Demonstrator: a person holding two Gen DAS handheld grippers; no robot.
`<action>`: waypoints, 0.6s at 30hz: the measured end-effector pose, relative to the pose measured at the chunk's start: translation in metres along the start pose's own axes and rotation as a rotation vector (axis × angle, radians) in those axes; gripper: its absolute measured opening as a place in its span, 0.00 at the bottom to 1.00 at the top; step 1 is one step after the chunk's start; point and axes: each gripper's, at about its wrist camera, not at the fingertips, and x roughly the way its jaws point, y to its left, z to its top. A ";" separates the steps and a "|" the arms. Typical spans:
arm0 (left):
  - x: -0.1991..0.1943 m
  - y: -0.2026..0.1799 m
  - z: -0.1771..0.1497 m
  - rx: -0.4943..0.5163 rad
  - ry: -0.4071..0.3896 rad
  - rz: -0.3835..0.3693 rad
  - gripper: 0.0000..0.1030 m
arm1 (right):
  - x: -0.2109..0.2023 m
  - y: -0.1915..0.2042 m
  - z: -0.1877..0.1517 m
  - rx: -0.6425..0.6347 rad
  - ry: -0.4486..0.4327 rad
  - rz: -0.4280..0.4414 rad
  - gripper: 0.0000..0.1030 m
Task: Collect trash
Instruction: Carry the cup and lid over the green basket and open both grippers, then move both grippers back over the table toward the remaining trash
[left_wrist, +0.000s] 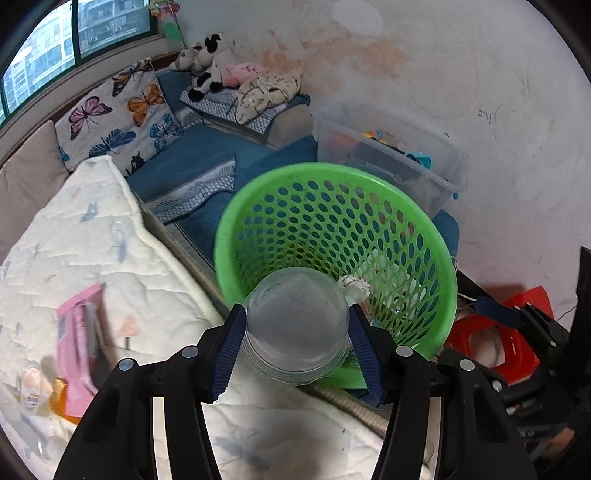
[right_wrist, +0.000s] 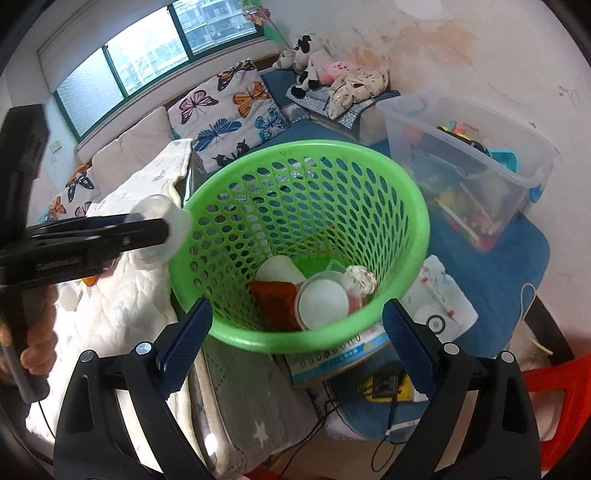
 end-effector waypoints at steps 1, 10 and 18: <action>0.004 -0.002 0.000 0.002 0.006 -0.001 0.54 | -0.001 -0.001 -0.002 0.002 0.002 0.002 0.90; 0.021 -0.008 0.001 -0.011 0.036 -0.002 0.66 | -0.003 -0.003 -0.011 0.018 0.015 0.014 0.90; 0.001 0.000 -0.008 -0.015 0.004 0.015 0.67 | -0.007 0.005 -0.011 0.014 0.007 0.032 0.90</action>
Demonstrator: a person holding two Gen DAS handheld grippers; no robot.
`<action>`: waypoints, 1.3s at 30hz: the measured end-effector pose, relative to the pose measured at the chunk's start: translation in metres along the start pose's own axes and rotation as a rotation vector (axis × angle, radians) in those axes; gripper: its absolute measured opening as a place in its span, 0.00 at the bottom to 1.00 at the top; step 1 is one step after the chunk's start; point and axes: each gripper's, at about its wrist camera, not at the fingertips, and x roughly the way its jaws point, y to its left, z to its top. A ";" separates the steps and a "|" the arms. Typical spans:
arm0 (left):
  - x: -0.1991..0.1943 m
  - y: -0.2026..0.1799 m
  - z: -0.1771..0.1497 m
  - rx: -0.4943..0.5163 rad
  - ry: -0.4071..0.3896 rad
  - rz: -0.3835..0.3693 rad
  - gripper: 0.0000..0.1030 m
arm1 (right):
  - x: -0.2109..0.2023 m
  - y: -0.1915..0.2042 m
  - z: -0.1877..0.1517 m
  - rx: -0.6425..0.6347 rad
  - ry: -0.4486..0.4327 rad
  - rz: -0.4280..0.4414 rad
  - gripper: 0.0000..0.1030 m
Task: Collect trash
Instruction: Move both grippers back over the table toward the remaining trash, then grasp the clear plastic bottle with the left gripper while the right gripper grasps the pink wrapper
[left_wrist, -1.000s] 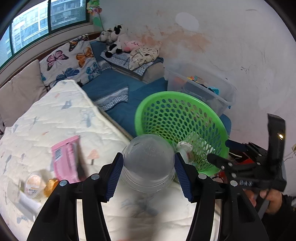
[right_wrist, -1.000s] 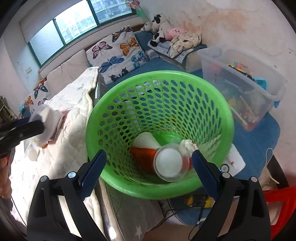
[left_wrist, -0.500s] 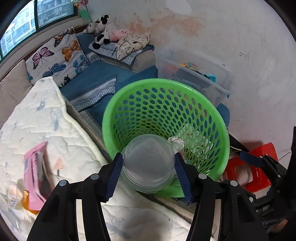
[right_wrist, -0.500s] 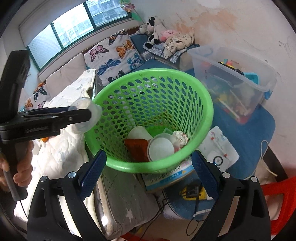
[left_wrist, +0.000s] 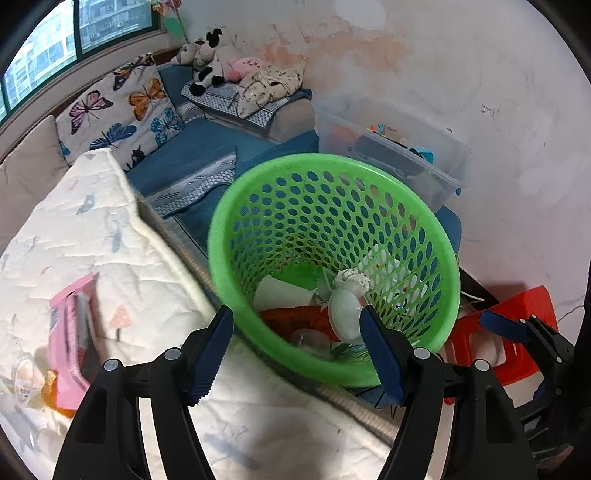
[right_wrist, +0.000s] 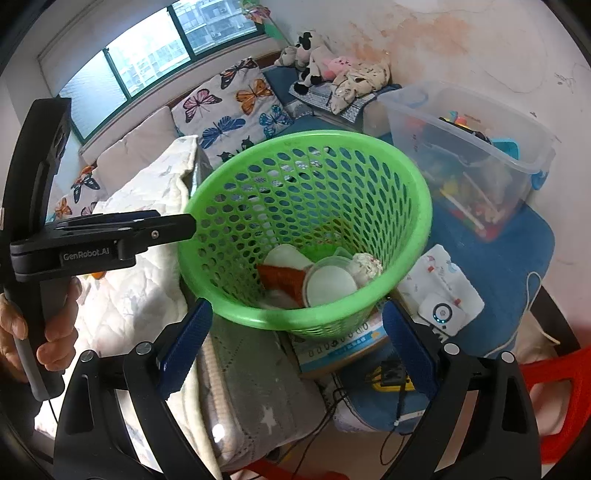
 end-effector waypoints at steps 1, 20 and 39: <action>-0.005 0.004 -0.003 -0.008 -0.007 0.012 0.67 | -0.001 0.002 0.000 -0.005 -0.002 0.004 0.90; -0.082 0.148 -0.069 -0.346 -0.023 0.315 0.70 | 0.006 0.084 0.008 -0.137 0.004 0.118 0.91; -0.088 0.303 -0.107 -0.825 0.077 0.514 0.79 | 0.044 0.159 0.030 -0.243 0.069 0.217 0.91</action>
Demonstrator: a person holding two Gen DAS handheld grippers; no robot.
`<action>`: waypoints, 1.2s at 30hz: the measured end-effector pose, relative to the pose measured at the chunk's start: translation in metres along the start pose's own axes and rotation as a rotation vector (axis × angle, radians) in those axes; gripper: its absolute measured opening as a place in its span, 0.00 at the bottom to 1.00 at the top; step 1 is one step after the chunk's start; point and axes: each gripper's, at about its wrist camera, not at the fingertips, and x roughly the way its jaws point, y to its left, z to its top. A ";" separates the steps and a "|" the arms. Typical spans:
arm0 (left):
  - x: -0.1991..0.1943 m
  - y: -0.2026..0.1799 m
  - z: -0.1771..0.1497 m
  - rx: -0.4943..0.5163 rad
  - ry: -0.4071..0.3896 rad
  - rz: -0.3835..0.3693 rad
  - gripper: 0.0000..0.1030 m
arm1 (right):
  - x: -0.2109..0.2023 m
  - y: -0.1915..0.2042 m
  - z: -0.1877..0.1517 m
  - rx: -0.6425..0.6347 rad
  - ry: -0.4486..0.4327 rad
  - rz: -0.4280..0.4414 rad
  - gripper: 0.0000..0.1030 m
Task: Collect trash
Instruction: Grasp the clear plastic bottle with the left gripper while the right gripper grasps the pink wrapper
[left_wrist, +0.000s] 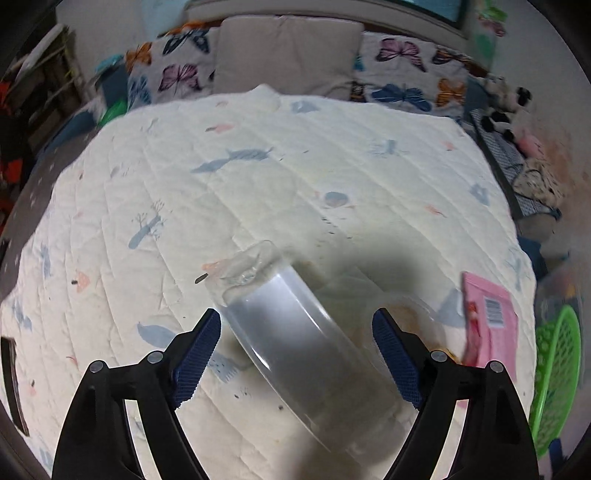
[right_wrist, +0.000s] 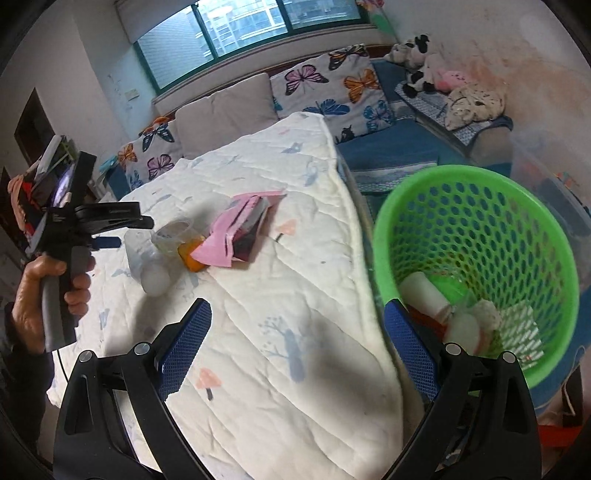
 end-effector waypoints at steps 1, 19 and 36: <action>0.004 0.000 0.002 -0.008 0.009 0.003 0.79 | 0.004 0.002 0.002 -0.002 0.004 0.001 0.91; 0.016 0.012 -0.003 0.017 0.028 -0.088 0.65 | 0.056 0.030 0.028 -0.002 0.047 0.032 0.91; 0.017 0.011 -0.016 0.132 0.087 -0.164 0.67 | 0.144 0.056 0.066 0.056 0.110 0.031 0.72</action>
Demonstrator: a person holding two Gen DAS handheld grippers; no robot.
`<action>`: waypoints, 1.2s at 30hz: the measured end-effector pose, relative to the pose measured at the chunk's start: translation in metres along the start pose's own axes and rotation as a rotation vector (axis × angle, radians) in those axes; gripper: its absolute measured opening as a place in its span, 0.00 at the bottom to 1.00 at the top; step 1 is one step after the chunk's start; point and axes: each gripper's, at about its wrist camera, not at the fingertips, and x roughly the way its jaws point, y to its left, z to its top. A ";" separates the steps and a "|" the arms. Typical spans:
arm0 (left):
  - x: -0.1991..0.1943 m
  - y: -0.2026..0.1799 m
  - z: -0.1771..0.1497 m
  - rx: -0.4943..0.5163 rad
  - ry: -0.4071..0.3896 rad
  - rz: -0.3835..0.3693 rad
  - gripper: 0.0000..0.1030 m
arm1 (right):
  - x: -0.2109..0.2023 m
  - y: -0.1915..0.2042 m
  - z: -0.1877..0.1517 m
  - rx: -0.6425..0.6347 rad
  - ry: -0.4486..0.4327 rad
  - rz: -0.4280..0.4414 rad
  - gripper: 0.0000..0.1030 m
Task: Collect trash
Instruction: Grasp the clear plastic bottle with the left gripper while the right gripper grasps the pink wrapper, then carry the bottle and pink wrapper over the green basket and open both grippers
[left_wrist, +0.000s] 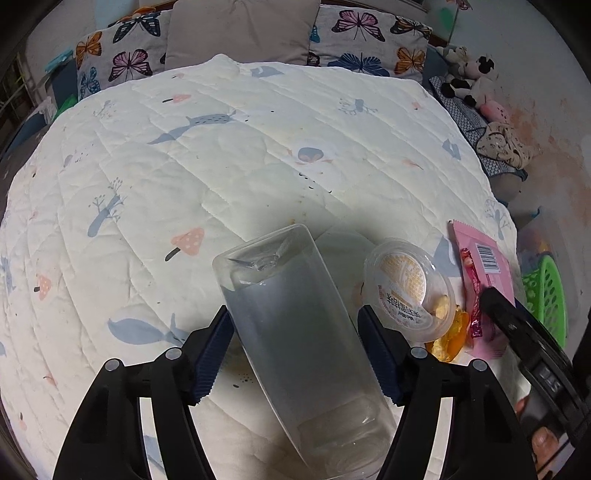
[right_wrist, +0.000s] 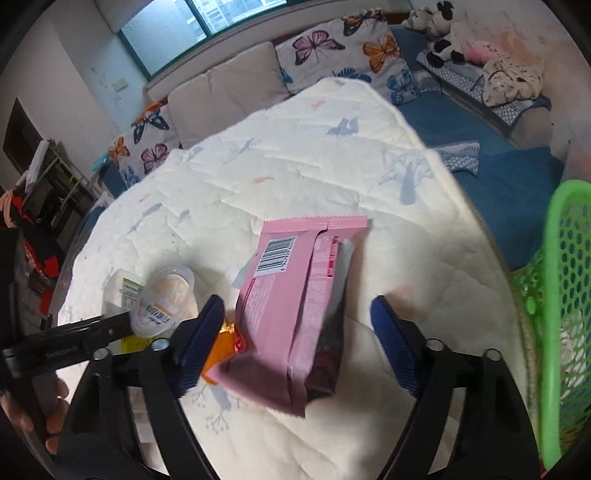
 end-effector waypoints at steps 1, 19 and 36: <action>0.002 -0.001 -0.001 0.000 0.011 -0.004 0.68 | 0.003 0.000 0.000 -0.001 0.005 -0.005 0.70; -0.028 -0.016 -0.031 0.098 -0.030 -0.089 0.57 | -0.053 -0.018 -0.031 -0.030 -0.056 0.004 0.47; -0.089 -0.085 -0.058 0.258 -0.090 -0.261 0.56 | -0.119 -0.053 -0.063 -0.027 -0.107 -0.021 0.47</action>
